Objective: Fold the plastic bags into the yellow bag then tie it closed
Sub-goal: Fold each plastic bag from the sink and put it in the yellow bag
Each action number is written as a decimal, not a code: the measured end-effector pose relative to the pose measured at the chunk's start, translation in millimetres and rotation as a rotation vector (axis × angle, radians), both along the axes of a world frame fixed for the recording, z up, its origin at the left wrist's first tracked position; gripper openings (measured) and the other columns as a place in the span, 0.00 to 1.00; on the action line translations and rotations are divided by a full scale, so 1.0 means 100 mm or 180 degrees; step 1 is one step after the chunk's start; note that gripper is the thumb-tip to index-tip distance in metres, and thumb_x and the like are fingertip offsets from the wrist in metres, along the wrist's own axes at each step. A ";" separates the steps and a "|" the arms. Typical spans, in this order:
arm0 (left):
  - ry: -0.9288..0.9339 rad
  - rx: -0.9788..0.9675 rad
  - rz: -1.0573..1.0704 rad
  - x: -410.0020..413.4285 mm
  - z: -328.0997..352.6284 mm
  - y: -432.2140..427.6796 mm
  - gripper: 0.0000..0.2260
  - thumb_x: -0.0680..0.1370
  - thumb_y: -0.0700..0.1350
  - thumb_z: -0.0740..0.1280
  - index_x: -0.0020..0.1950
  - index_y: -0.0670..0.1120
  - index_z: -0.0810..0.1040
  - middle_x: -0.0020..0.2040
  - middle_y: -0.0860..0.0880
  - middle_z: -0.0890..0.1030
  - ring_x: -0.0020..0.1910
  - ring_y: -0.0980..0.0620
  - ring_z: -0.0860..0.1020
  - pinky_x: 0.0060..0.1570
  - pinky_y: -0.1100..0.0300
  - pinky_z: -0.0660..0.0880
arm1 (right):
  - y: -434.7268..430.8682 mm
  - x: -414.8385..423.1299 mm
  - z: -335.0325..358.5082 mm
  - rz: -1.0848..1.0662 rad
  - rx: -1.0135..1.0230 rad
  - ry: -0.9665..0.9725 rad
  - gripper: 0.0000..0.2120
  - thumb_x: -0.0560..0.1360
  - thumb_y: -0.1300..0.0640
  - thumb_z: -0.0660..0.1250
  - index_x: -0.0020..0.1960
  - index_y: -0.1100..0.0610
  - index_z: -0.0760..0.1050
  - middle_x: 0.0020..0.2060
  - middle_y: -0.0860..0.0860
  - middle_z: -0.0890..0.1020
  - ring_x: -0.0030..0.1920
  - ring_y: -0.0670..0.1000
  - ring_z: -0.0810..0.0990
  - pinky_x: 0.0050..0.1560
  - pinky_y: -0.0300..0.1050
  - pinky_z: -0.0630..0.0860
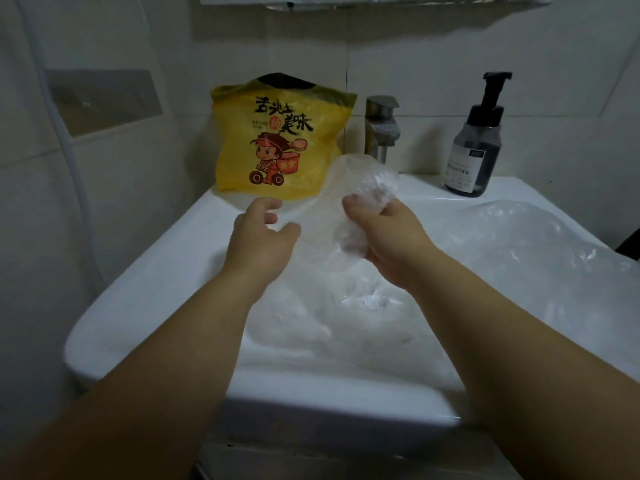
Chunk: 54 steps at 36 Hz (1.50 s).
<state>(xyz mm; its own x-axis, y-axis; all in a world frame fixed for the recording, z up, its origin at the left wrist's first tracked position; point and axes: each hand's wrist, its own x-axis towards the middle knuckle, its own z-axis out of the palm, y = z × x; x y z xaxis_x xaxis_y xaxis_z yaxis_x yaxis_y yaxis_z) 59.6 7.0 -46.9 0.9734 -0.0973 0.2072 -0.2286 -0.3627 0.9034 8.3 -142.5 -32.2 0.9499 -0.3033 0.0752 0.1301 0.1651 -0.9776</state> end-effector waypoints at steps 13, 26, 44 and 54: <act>0.1129 -0.1585 -0.1148 -0.06 0.12 0.01 0.14 0.77 0.33 0.65 0.63 0.37 0.75 0.56 0.39 0.82 0.47 0.47 0.83 0.48 0.56 0.81 | 0.07 -0.04 0.06 0.1092 0.0649 0.0344 0.17 0.78 0.54 0.54 0.58 0.64 0.73 0.51 0.62 0.76 0.47 0.59 0.78 0.50 0.52 0.76; 0.0026 -0.0355 -0.0505 -0.05 0.05 -0.03 0.08 0.80 0.37 0.62 0.43 0.45 0.76 0.34 0.53 0.77 0.37 0.53 0.75 0.31 0.71 0.72 | 0.22 -0.05 -0.10 0.1295 -0.1143 0.0666 0.07 0.78 0.52 0.63 0.55 0.51 0.73 0.53 0.50 0.77 0.56 0.53 0.76 0.56 0.51 0.78; 0.2054 -0.3313 -0.1305 -0.08 0.25 0.15 0.10 0.67 0.44 0.62 0.46 0.43 0.77 0.36 0.49 0.79 0.28 0.53 0.77 0.27 0.68 0.72 | -0.10 -0.01 0.16 0.0094 0.2616 0.0596 0.08 0.80 0.64 0.58 0.53 0.66 0.74 0.52 0.62 0.82 0.51 0.60 0.81 0.49 0.54 0.79; 0.1221 0.0052 0.0117 -0.01 -0.01 0.07 0.05 0.75 0.43 0.71 0.47 0.45 0.77 0.43 0.47 0.77 0.40 0.50 0.76 0.39 0.60 0.74 | -0.10 -0.10 0.24 0.0832 0.2521 0.0143 0.10 0.78 0.58 0.60 0.46 0.61 0.78 0.33 0.55 0.82 0.30 0.52 0.82 0.30 0.42 0.79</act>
<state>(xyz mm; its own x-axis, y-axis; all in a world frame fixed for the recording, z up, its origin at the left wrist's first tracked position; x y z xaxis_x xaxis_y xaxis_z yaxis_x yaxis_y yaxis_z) 58.5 14.2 -47.8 0.9828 -0.0611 -0.1741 0.1384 -0.3793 0.9148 -1.7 -152.6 -8.6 0.9940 -0.0201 -0.1072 -0.0440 0.8252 -0.5631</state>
